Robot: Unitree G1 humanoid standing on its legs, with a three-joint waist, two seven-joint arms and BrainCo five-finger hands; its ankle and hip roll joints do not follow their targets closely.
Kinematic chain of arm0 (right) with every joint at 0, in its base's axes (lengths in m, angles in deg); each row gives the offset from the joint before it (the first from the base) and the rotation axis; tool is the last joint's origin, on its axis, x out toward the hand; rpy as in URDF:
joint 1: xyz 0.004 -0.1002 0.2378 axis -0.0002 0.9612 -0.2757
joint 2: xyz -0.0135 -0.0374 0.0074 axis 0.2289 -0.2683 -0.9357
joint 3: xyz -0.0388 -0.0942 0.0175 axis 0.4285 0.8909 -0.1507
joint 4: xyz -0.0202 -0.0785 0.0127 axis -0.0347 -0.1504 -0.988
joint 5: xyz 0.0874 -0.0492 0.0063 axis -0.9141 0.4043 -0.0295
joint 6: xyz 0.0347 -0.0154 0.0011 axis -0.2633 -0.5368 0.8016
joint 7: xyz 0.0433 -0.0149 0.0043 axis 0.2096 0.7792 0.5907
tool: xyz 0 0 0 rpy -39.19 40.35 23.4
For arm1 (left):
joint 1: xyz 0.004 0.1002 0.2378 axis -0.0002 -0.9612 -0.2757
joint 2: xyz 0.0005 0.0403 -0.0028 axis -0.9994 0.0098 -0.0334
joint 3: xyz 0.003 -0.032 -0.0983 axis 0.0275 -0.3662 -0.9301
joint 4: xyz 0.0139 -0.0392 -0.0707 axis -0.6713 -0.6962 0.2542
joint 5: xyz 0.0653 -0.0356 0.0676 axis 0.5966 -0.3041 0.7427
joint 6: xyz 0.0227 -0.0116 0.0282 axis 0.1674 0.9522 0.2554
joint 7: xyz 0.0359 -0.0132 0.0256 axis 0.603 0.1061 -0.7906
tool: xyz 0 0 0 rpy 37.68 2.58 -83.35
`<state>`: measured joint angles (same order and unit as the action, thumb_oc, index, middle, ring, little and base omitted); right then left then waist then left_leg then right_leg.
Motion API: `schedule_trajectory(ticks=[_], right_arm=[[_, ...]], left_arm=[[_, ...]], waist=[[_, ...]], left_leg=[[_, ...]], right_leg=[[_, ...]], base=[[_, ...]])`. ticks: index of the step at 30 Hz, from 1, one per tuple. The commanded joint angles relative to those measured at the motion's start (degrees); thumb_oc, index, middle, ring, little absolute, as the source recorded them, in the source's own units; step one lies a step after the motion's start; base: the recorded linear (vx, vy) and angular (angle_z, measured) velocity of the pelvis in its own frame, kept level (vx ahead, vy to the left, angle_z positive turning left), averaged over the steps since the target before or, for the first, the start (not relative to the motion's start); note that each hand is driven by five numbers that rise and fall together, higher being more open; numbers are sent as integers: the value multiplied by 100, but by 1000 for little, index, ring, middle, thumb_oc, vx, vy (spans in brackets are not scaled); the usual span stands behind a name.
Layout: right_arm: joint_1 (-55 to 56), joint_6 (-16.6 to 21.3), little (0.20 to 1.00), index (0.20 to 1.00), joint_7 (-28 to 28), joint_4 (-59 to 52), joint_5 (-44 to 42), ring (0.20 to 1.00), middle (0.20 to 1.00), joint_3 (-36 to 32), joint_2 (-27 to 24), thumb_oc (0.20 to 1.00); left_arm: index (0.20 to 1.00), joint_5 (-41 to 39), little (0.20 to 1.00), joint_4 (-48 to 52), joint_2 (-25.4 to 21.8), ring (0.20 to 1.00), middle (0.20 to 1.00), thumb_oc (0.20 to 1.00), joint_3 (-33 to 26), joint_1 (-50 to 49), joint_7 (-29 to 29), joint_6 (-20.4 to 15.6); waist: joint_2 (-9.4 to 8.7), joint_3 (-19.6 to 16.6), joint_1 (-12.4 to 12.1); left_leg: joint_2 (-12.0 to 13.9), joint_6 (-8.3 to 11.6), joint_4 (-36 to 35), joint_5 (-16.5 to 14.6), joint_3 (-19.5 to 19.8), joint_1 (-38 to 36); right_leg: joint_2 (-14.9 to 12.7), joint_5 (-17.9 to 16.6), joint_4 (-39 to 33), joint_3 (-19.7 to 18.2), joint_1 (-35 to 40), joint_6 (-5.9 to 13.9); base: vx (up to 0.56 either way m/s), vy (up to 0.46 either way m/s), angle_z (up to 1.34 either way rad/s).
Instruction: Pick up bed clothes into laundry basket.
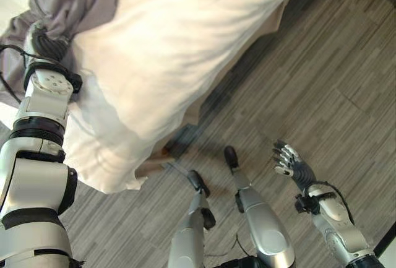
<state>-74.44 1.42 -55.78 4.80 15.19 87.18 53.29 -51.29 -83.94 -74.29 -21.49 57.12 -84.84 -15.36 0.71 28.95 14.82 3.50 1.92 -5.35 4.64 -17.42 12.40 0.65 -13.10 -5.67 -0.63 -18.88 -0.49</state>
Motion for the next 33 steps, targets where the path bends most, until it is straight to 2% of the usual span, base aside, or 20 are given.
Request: schedule_trajectory(ticks=[1, 2, 4, 6, 7, 9, 11, 13, 14, 16, 18, 21, 25, 27, 28, 29, 30, 33], right_arm=[[514, 128, 1000, 1000, 81, -37, 68, 1000, 1000, -118, -37, 1000], [517, 128, 1000, 1000, 81, -38, 68, 1000, 1000, -112, -45, 1000], [555, 49, 1000, 1000, 125, 56, 195, 1000, 1000, -246, -25, 1000], [549, 35, 1000, 1000, 154, 68, 230, 1000, 1000, -283, -30, 1000], [545, -17, 1000, 1000, 225, 98, 298, 1000, 1000, -365, -2, 1000], [544, -35, 1000, 1000, 257, 112, 350, 1000, 1000, -425, 20, 1000], [483, -79, 1000, 1000, 242, 168, 463, 1000, 1000, -480, 55, 1000], [236, -91, 1000, 1000, 139, 226, 601, 1000, 1000, -518, 131, 1000], [236, -91, 1000, 1000, 139, 226, 601, 1000, 1000, -515, 130, 1000], [87, -140, 1000, 1000, 82, 236, 632, 1000, 1000, -488, 199, 1000], [0, -163, 1000, 1000, 41, 268, 651, 1000, 1000, -408, 252, 1000], [-45, -200, 1000, 1000, 55, 319, 642, 1000, 1000, -296, 322, 1000], [272, -298, 1000, 1000, 268, 144, 611, 1000, 1000, -277, 314, 1000], [522, -330, 1000, 1000, 338, 123, 592, 1000, 1000, -368, 317, 1000], [626, -340, 1000, 1000, 379, 124, 601, 1000, 1000, -417, 299, 1000], [631, -342, 1000, 1000, 380, 119, 602, 1000, 1000, -421, 305, 1000], [724, -354, 1000, 1000, 396, 110, 590, 1000, 1000, -506, 270, 1000], [891, -354, 1000, 1000, 399, 103, 501, 1000, 1000, -654, 214, 1000]], left_arm=[[200, -328, 200, 502, 397, 200, 200, 200, -214, -659, 69, -582], [200, -325, 200, 516, 397, 200, 200, 200, -232, -682, 69, -577], [200, -697, 200, 1414, 638, 200, 200, 200, -521, -1382, 191, -760], [200, -870, 200, 1730, 713, 200, 200, 200, -581, -1563, 242, -842], [200, -1096, 200, 2418, 794, 200, 200, 200, -718, -2022, 402, -965], [200, -1236, 200, 2822, 901, 200, 200, 200, -825, -2352, 478, -1036], [200, -1335, 200, 3240, 1029, 200, 200, 200, -996, -2772, 572, -1071], [200, -1604, 200, 4200, 1232, 200, 200, 200, -1262, -3518, 788, -1146], [200, -1603, 200, 4205, 1232, 200, 200, 200, -1267, -3523, 788, -1144], [200, -2464, 200, 4613, 1617, 200, 200, 200, -1422, -3955, 942, -1215], [200, -2749, 200, 4727, 1867, 200, 200, 200, -1458, -4205, 980, -1176], [200, -2161, 200, 4905, 1719, 200, 200, 200, -1560, -4337, 925, -1078], [200, -2002, 200, 4485, 1545, 200, 200, 200, -1788, -4495, 903, -1029], [200, -1237, 200, 4143, 1200, 200, 200, 200, -1973, -4532, 811, -880], [561, -760, 561, 3877, 994, 561, 561, 561, -2007, -4488, 746, -762], [827, -748, 827, 3861, 993, 827, 827, 827, -1992, -4472, 740, -768], [1000, -261, 1000, 3603, 683, 1000, 1000, 1000, -1994, -4358, 781, -658], [1000, 493, 1000, 2777, 202, 1000, 1000, 1000, -1891, -3952, 623, -516]], waist=[[52, -917, -32], [55, -912, -21], [151, -1239, -90], [172, -1362, -104], [206, -1584, -164], [215, -1726, -202], [203, -1993, -260], [160, -2381, -392], [160, -2380, -388], [125, -2566, -476], [111, -2672, -515], [109, -2740, -565], [82, -2770, -568], [82, -2790, -544], [87, -2795, -518], [82, -2797, -518], [88, -2790, -487], [80, -2750, -418]], left_leg=[[399, 414, 35, -17, 415, -310], [399, 415, 35, -19, 417, -321], [348, 370, 35, -88, 489, -615], [341, 360, 35, -113, 505, -714], [318, 331, 35, -195, 550, -955], [300, 307, 35, -227, 575, -1060], [277, 279, 35, -240, 627, -1175], [229, 217, 35, -315, 709, -1420], [229, 217, 35, -315, 709, -1422], [187, 174, 35, -350, 778, -1532], [176, 154, 35, -369, 809, -1602], [168, 117, 35, -412, 762, -1708], [164, 123, 35, -418, 741, -1789], [163, 136, 35, -415, 751, -1778], [163, 143, 35, -414, 755, -1767], [163, 143, 35, -415, 760, -1765], [171, 152, 35, -413, 759, -1752], [190, 182, 35, -397, 724, -1712]], right_leg=[[-466, 860, 155, -94, 394, 807], [-466, 863, 153, -91, 408, 808], [-512, 982, 233, -24, 716, 783], [-516, 1029, 250, -9, 833, 779], [-540, 1126, 272, 43, 1094, 783], [-550, 1166, 287, 60, 1204, 778], [-554, 1192, 310, 77, 1331, 776], [-592, 1266, 349, 123, 1609, 770], [-593, 1266, 348, 124, 1612, 770], [-622, 1308, 405, 152, 1734, 763], [-637, 1335, 428, 188, 1824, 765], [-641, 1366, 490, 196, 1872, 762], [-670, 1377, 490, 222, 1991, 790], [-667, 1351, 427, 224, 2003, 800], [-661, 1343, 396, 223, 1999, 803], [-661, 1343, 392, 228, 2002, 803], [-656, 1336, 370, 225, 1988, 808], [-641, 1306, 331, 209, 1949, 822]], base=[[83, 25, 21], [72, 24, 29], [122, 40, 26], [103, 37, 15], [53, 32, 14], [89, 34, 15], [84, 17, 15], [56, 24, 17], [22, 16, 10], [0, 21, 4], [5, 13, 7], [0, 25, 11], [0, 0, 0], [13, 0, 2], [19, 2, 4], [17, 1, 3], [0, 0, 0], [0, 0, 0]])
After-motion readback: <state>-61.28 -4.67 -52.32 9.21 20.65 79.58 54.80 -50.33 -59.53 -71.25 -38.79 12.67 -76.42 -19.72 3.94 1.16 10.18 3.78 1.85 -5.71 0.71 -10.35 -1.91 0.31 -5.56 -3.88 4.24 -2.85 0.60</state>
